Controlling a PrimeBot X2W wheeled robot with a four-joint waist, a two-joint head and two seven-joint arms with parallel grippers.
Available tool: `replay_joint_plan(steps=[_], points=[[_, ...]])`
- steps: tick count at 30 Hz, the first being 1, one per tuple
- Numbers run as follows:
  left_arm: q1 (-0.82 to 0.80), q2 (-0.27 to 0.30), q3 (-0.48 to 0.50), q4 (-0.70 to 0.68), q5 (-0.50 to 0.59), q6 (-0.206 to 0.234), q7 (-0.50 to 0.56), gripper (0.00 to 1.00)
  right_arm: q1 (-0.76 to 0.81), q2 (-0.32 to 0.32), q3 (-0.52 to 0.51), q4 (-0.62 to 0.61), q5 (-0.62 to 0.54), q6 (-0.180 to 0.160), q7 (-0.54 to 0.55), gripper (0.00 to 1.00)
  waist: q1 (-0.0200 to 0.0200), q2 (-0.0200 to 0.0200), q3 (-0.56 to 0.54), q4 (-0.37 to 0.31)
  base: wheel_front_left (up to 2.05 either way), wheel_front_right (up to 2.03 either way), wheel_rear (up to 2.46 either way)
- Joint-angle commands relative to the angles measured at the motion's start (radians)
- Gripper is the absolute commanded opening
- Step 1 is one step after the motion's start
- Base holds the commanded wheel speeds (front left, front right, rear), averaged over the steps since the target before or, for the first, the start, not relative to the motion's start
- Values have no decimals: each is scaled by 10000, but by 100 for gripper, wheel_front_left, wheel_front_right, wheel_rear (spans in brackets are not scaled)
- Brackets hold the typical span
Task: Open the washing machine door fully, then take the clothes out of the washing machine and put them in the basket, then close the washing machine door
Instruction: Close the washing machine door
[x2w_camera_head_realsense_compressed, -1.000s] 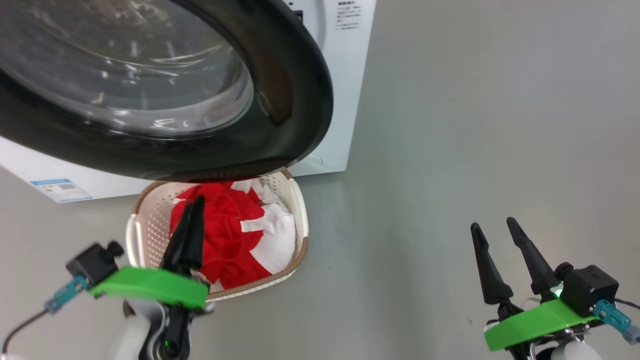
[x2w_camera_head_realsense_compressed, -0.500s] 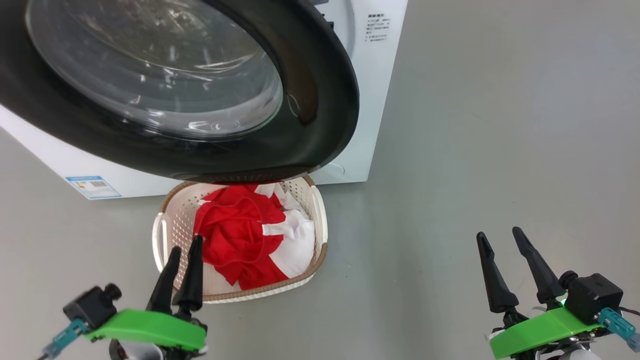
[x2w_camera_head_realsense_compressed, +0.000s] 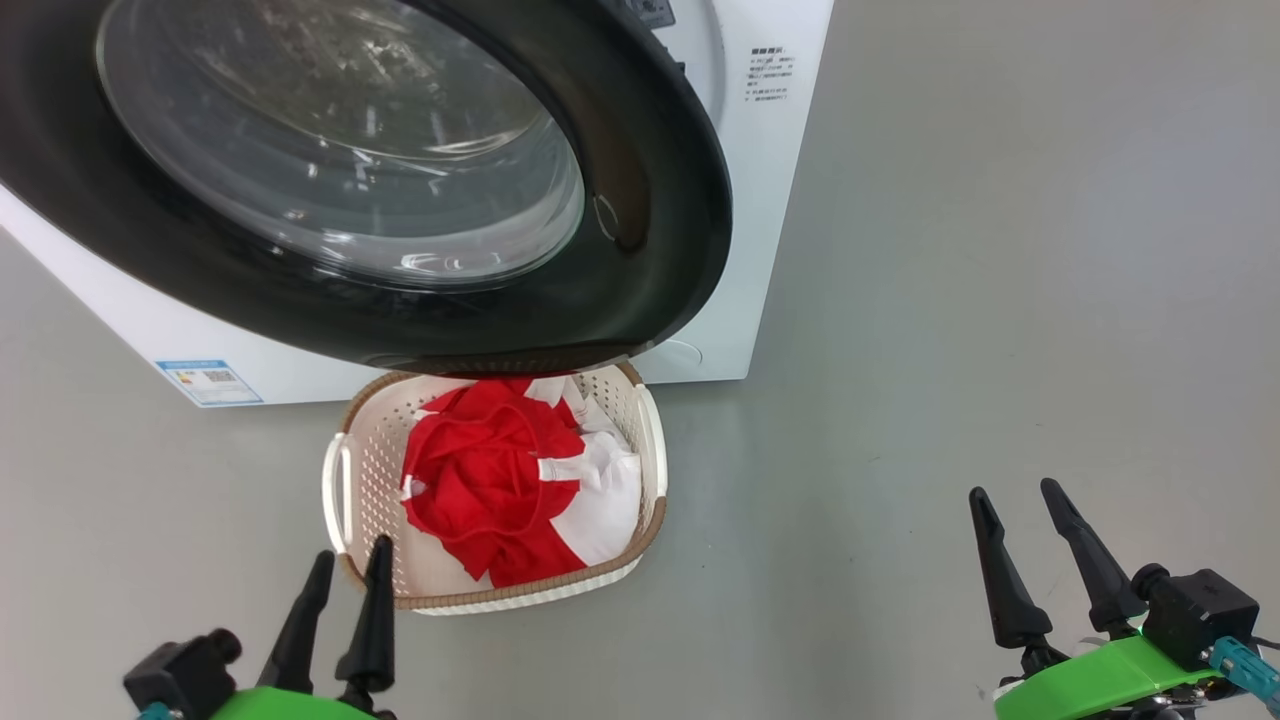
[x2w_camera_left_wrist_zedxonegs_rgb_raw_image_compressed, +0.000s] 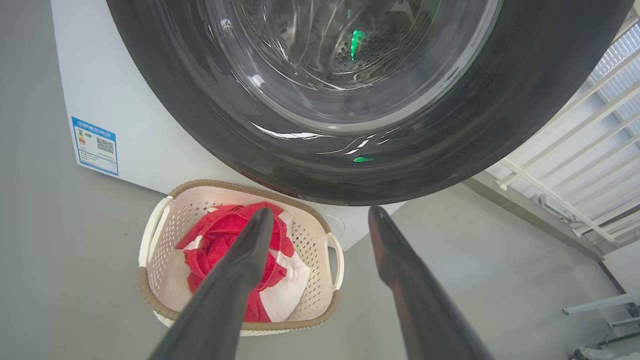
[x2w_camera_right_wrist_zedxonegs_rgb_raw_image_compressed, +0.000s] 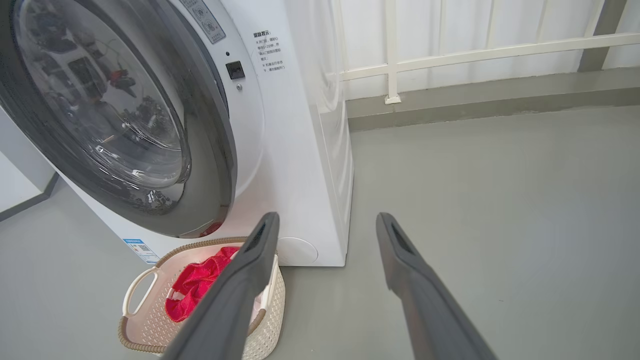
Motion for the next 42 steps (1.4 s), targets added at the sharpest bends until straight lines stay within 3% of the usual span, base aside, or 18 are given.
replay_joint_plan(steps=[1, 22, 42], points=[[66, 153, 365, -250, 499, -56, -80, 100, 24, -167, 207, -231, 12, 75, -65, 100, 0, 0, -5, 18, 0, 0, 0], [1015, -597, 2237, -1936, 5427, -56, -80, 100, 335, -235, 41, -247, 32, 75, -65, 100, 0, 0, -235, 79, 0, 0, 0], [1348, -615, 2174, -2169, 5213, 111, -80, 100, 479, -226, 53, -289, 12, 75, -65, 100, 0, 0, -407, 112, 0, 0, 0]])
